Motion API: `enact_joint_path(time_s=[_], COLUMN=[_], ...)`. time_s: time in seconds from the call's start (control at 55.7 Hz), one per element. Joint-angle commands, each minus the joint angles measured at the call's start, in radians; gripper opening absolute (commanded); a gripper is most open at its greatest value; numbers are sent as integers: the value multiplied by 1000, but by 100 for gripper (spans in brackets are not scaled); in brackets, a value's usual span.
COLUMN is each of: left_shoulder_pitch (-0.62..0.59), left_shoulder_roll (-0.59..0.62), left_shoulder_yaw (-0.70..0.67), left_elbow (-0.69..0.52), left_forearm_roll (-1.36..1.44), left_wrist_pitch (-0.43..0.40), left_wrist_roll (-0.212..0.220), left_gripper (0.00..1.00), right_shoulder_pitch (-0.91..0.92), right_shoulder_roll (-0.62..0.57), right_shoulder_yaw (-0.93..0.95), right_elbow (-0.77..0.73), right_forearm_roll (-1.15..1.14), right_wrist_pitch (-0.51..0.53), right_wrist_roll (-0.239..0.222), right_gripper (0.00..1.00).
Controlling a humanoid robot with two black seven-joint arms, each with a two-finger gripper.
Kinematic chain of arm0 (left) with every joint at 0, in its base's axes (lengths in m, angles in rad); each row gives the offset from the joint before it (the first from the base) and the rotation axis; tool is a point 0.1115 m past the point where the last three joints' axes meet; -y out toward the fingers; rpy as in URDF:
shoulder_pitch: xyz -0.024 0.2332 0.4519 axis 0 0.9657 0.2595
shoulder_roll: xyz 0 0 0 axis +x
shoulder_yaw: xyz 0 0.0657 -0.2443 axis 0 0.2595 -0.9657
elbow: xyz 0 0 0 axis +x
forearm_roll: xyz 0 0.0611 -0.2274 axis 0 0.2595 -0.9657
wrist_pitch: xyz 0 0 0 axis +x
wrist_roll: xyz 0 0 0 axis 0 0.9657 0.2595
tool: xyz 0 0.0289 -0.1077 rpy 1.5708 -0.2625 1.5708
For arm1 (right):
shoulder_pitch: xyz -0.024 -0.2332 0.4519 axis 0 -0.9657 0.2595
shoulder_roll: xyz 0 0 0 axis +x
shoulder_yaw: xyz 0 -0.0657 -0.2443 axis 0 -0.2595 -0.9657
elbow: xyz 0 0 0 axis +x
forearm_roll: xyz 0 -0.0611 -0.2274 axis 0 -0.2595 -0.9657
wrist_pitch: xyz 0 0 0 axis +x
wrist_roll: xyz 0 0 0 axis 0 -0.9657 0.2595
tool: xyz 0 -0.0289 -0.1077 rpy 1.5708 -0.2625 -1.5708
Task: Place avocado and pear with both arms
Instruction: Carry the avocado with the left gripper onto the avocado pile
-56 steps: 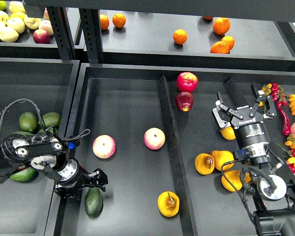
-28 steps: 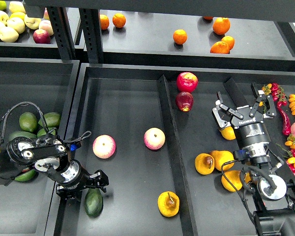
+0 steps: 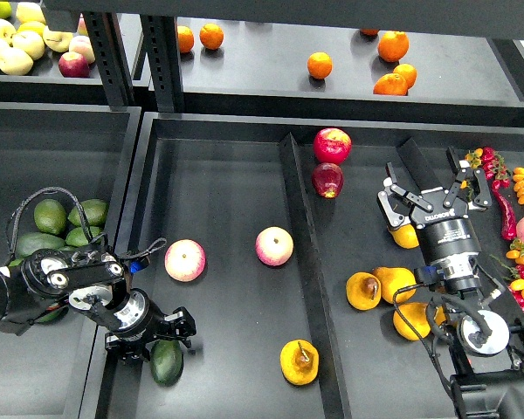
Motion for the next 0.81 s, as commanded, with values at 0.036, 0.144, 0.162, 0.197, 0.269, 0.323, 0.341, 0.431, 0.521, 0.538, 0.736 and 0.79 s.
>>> enact_joint_path(time_s=[0.036, 0.144, 0.162, 0.197, 0.269, 0.323, 0.341, 0.431, 0.521, 0.538, 0.736, 0.79], left_shoulder_pitch=[10, 11, 11, 11, 16, 17, 17, 8, -2, -10, -104, -137], left_shoulder_roll=[0, 0, 0, 0, -1, -3, -3, -8, -6, -6, 49, 74], left_shoulder_yaw=[-3, -8, -9, -12, -26, -35, -37, -60, -77, -81, -141, -147], left_elbow=[10, 12, 12, 13, 18, 20, 20, 18, 10, 9, 0, 0], left_forearm_roll=[5, 11, 14, 24, 57, 72, 72, 77, 72, 72, 40, 12], left_wrist_pitch=[0, 0, 0, 0, 0, 0, 0, 0, 0, 0, 0, 0], left_wrist_roll=[0, 0, 0, 0, 0, 0, 0, 0, 0, 0, 0, 0], left_gripper=[53, 45, 45, 44, 42, 40, 39, 37, 37, 37, 38, 38], right_shoulder_pitch=[1, 1, -1, -1, 1, -1, -1, -1, 1, 1, 1, -1], right_shoulder_roll=[0, 0, 0, 0, 0, 0, 0, 0, 0, 0, 0, 0], right_shoulder_yaw=[11, 14, 14, 14, 14, 14, 14, 14, 14, 14, 14, 14], right_elbow=[0, 0, 0, 0, 1, 0, 0, 1, 1, 1, 1, 1], right_forearm_roll=[0, 0, 0, 0, 0, 0, 0, 0, 0, 0, 2, 2], right_wrist_pitch=[0, 2, 2, 2, 2, 2, 2, 2, 2, 2, 2, 2], right_wrist_roll=[0, 0, 0, 0, 0, 0, 0, 0, 0, 0, 0, 0], right_gripper=[100, 100, 100, 100, 100, 100, 100, 100, 100, 100, 100, 100])
